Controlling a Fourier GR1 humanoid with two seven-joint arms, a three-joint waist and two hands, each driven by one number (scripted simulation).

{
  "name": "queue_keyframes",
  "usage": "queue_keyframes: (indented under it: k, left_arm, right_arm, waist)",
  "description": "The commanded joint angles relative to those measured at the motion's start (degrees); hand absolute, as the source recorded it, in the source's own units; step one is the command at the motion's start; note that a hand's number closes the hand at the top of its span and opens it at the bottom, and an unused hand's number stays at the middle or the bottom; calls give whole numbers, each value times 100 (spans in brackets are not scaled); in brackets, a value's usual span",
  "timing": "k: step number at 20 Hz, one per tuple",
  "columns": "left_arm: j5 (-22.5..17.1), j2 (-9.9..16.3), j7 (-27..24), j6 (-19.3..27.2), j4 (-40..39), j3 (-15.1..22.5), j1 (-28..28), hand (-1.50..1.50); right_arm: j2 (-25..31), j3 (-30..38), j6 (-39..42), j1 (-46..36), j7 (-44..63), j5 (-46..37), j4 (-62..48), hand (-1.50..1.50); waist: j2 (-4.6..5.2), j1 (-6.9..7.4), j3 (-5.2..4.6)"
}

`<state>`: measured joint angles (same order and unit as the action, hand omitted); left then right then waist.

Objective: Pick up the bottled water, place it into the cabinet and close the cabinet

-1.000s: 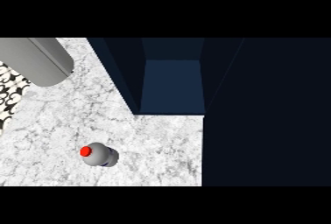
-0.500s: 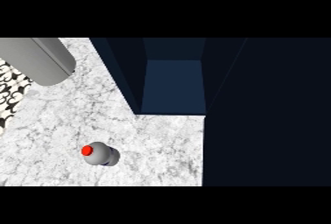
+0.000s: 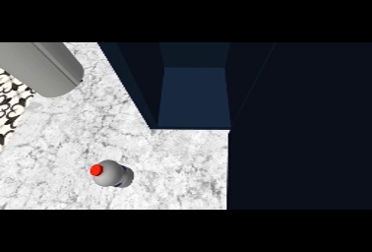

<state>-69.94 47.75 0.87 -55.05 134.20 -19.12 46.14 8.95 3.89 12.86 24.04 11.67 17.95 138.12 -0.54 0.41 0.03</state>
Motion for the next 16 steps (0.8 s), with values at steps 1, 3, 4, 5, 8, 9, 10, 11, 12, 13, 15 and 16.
queue_keyframes:
  k: [1, 3, 4, 5, 8, 9, 10, 11, 12, 13, 15, 16]
  left_arm:
    - [-220, -48, 54, -291, -136, -298, 248, -150]
    - [-271, -131, -2, -58, -207, -428, 86, -150]
    - [-514, 67, -26, 200, -236, -561, 67, -150]
    - [-311, -196, 25, -255, -511, -566, 100, -150]
    - [-135, -352, 178, 406, -60, -373, -59, -150]
    - [-136, -247, 183, 239, -539, -393, -279, -150]
    - [-97, -282, 201, 107, -883, -275, -437, -150]
    - [-185, -78, 276, 575, -692, -321, -557, -150]
    - [-79, -180, 302, 349, -820, -369, -560, -150]
    - [283, -237, 418, 393, -1002, -183, -804, -150]
    - [408, -298, 451, 558, -1139, -1, -1173, -150]
    - [901, -608, 482, 383, -1440, 218, -1454, -150]
  right_arm:
    - [41, 154, -142, 250, 699, 1040, 1167, -150]
    - [-70, 159, 10, 502, 419, 1049, 1233, -150]
    - [44, 299, -40, 389, 596, 1217, 1239, -150]
    - [-86, 239, -12, 328, 381, 1078, 929, -150]
    - [-94, 138, 239, 642, 283, 1071, 1090, -150]
    - [-52, 258, 135, 534, 364, 1125, 1199, -150]
    - [-72, 296, 297, 668, 196, 1186, 940, -150]
    - [-14, 335, 252, 630, 314, 1210, 1097, -150]
    - [-92, 164, 167, 623, 419, 1107, 1165, -150]
    - [-9, 273, 318, 650, 307, 1282, 1068, -150]
    - [63, 463, 286, 484, 317, 1396, 997, -150]
    - [-107, 183, 326, 610, 166, 987, 962, -150]
  waist:
    - [9, -22, -6]
    - [-1, -125, -2]
    - [15, -148, 0]
    - [12, -69, -5]
    - [18, -151, 0]
    - [30, -191, -7]
    - [35, -213, -7]
    - [46, -241, -3]
    - [38, -184, -8]
    - [43, -269, -10]
    - [55, -272, -10]
    - [52, -287, -17]
